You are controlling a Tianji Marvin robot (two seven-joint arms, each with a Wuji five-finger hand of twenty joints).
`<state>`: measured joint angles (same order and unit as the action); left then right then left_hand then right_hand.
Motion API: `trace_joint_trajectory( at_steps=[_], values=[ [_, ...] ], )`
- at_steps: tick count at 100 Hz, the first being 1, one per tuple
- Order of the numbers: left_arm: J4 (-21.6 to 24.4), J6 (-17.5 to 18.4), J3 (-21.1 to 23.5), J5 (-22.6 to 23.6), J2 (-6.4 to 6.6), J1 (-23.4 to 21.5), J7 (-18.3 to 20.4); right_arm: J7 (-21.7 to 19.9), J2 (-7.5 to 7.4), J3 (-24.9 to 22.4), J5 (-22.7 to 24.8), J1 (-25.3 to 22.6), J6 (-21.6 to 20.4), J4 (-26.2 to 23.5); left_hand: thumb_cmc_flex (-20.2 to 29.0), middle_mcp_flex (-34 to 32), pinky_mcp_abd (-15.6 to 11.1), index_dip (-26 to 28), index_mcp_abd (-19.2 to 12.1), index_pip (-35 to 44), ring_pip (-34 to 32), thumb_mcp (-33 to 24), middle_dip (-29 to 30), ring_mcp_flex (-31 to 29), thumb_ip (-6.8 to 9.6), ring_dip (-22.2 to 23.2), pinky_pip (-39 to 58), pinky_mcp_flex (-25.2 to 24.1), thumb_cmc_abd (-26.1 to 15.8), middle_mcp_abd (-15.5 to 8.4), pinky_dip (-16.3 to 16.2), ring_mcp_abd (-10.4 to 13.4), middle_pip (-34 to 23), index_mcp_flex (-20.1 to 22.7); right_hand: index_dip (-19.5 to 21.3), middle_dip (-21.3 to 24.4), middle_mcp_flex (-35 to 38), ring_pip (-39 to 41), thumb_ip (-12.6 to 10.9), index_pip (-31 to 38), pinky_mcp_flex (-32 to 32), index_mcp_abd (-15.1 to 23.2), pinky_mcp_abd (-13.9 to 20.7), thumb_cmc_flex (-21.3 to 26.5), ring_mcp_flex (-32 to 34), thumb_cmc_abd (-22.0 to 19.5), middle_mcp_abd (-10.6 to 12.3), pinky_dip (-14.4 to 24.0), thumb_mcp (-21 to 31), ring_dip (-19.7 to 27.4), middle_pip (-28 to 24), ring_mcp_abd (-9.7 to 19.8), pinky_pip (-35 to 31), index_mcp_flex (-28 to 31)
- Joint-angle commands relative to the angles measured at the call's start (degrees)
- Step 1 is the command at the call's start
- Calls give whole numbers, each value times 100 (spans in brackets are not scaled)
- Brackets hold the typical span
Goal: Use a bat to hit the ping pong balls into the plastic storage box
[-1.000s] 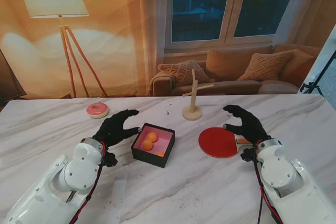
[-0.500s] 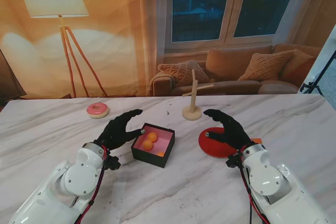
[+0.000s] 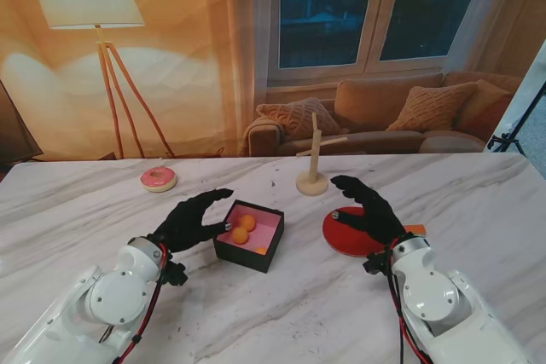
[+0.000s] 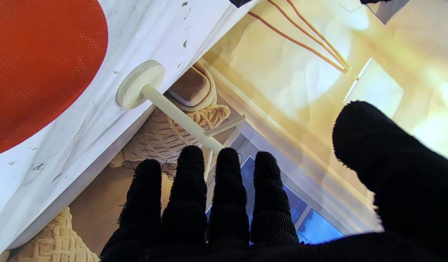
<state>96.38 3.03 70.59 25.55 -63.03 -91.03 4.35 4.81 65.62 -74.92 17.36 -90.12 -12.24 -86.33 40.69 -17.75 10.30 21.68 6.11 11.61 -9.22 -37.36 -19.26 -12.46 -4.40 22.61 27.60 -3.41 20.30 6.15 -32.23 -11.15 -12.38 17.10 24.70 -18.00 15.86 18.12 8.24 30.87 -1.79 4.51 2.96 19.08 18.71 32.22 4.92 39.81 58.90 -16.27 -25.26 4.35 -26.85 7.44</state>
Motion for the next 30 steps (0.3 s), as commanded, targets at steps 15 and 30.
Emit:
trace_joint_trajectory(
  at_steps=[15,30],
  values=[
    [-77,87,-52,-59,-66,10,-169,-73,5,-3,87,-20,-29,-10,-147,329,-214,-53,-212,-88,23,-155,123,225,97,-29,-75,-38,60,-134,-129,132,75,-217,-43,75,-278,-10,-274,9,16,-12,160,-195,-202,-20,115,60,-80,64,-41,126,-69,-200],
    [-114,102,-73,-81,-83,26,-237,-115,-2,9,67,-24,-22,-25,-154,332,-194,-51,-202,-81,-7,-131,121,217,88,-17,-31,-31,44,-115,-153,114,60,-234,-48,82,-281,-7,-273,20,18,-16,157,-186,-200,-6,113,60,-79,64,-49,125,-104,-186]
  ],
)
